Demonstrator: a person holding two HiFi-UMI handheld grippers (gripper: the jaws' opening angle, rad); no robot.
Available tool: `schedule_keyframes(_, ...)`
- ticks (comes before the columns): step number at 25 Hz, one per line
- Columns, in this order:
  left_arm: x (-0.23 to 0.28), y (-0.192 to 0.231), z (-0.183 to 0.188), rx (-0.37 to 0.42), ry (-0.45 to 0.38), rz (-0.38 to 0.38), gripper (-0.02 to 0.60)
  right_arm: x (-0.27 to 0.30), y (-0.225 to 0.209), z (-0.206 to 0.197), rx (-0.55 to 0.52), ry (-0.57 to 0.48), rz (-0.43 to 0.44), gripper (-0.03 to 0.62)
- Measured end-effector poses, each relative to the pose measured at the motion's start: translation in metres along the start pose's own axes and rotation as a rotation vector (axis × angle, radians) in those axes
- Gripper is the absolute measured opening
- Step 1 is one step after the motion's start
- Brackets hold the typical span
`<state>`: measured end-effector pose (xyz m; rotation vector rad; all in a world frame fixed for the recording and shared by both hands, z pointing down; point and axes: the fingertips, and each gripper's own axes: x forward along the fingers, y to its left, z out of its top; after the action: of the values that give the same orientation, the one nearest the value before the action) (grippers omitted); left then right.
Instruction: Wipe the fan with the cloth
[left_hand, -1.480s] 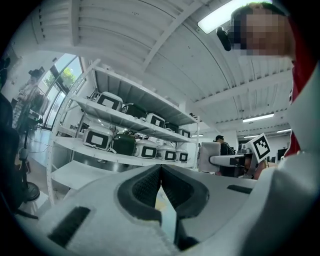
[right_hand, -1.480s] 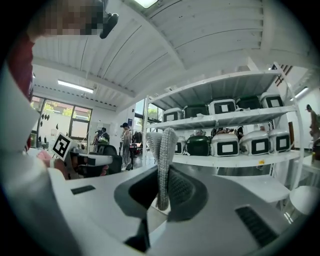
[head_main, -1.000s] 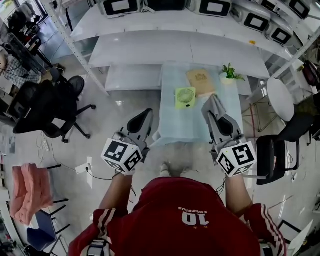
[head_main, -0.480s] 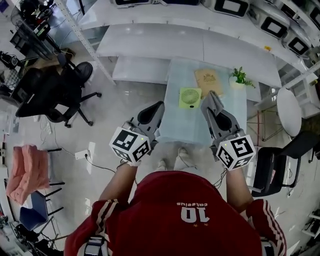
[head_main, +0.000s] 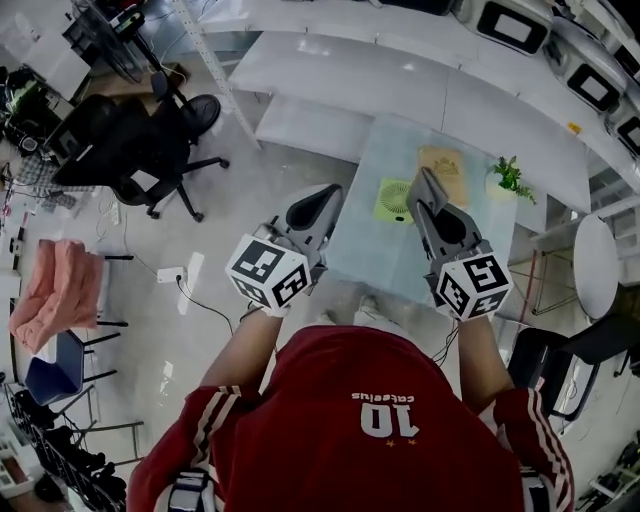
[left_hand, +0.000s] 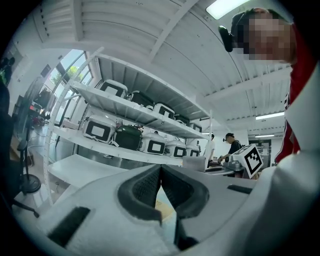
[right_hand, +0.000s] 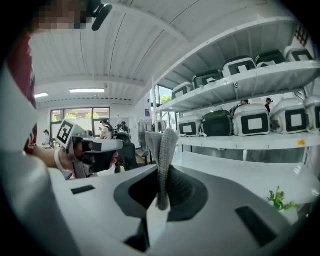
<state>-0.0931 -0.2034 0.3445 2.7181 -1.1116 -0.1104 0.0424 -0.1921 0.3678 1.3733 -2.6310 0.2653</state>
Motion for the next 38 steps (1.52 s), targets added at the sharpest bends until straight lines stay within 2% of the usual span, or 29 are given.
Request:
schedule_keyframes(4,0.003,-0.002,-0.007,-0.023,0.003,0.032,0.005,0.007,-0.012,-0.02,0.05,0.031,0.042,0.025)
schedule_keyframes(9,0.009,-0.014,-0.021,-0.018,0.026,0.046,0.005,0.011,-0.031,-0.044,0.049,0.076,0.064,0.025)
schedule_keyframes(15,0.018,-0.019,-0.029,-0.032,0.017,0.075,0.005,0.022,-0.039,-0.068,0.063,0.101,0.117,0.025)
schedule_keyframes(22,0.034,-0.017,-0.054,-0.044,0.034,0.104,0.005,0.032,-0.047,-0.103,0.13,0.127,0.146,0.025)
schedule_keyframes(30,0.053,-0.029,-0.08,-0.022,0.064,0.018,0.005,0.052,-0.067,-0.149,0.132,0.202,0.135,0.025)
schedule_keyframes(38,0.056,-0.012,-0.094,-0.033,0.058,0.072,0.003,0.072,-0.072,-0.183,0.155,0.248,0.137,0.025)
